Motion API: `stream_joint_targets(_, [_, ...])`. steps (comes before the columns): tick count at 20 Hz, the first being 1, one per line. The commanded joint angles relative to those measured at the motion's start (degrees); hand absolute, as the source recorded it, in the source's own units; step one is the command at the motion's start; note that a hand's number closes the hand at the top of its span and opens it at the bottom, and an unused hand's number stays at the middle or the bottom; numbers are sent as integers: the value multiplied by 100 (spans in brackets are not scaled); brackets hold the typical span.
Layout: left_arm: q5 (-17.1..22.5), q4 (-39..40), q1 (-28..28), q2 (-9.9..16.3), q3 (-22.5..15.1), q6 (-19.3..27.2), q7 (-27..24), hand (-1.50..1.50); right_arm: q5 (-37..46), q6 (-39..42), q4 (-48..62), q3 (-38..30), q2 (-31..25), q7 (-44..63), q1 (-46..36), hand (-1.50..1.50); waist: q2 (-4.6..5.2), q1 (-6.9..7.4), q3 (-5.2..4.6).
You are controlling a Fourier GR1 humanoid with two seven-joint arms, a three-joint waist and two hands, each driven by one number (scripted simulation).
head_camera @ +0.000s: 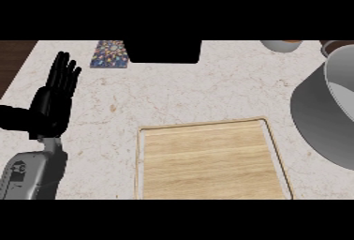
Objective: Pick the squash from the tray and place it in the pot
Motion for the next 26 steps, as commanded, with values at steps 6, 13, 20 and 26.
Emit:
stream_joint_targets(6, [4,-237,74,63,-8,-51,189,0,-1212,1136,1004,-920,-159,549,-589,-150,40,70,98])
stream_joint_targets(13, [90,220,-319,169,208,-153,64,0,-1600,1601,2083,-1441,-881,-39,-577,-150,108,96,120])
stream_joint_targets(20, [80,-123,-183,119,100,-134,226,0,-1790,1815,2426,-1662,-1404,-88,-408,-150,116,165,142])
stream_joint_targets(26, [59,-297,40,21,-14,-143,193,0,-1905,2044,2506,-1754,-1608,-83,-124,-150,116,160,165])
